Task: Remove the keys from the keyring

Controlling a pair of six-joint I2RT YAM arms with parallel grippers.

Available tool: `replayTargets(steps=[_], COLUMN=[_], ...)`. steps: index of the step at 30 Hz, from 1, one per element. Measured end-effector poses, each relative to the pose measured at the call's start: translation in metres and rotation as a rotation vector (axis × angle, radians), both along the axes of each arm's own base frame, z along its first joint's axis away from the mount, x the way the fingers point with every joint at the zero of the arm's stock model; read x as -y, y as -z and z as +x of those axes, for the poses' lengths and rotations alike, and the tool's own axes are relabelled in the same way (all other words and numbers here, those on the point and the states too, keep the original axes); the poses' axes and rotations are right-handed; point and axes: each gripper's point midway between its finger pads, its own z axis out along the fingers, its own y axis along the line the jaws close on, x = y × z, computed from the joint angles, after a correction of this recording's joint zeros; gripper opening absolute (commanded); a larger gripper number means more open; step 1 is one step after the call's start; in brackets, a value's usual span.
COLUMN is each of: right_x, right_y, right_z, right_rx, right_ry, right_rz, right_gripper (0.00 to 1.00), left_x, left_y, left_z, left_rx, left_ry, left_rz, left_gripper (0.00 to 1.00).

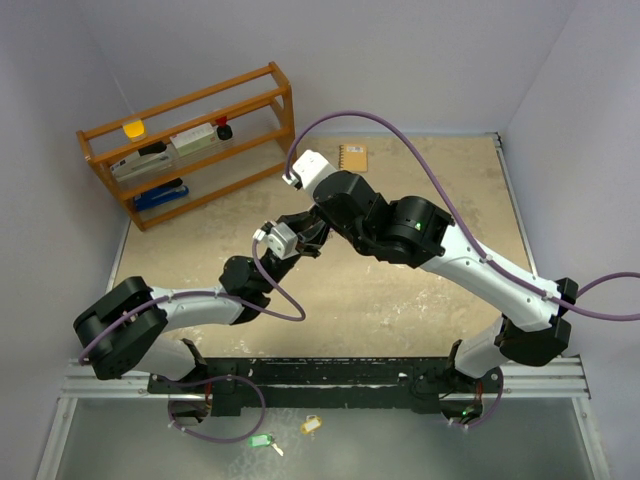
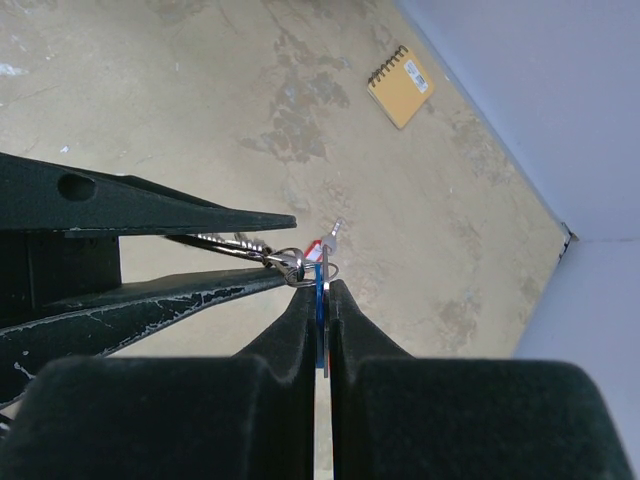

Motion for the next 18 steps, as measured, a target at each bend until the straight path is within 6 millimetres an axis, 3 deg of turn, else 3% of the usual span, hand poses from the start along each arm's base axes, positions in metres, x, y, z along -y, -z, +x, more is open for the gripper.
replayTargets(steps=[18], right_x=[-0.0007], right_y=[0.0006], right_z=[0.0002], right_rx=[0.000], right_ry=[0.000], right_rz=[0.002], right_gripper=[0.00], left_x=[-0.0024], left_y=[0.0022], left_z=[0.0005], left_rx=[0.002], left_ry=[-0.009], left_rz=[-0.012], left_gripper=[0.21])
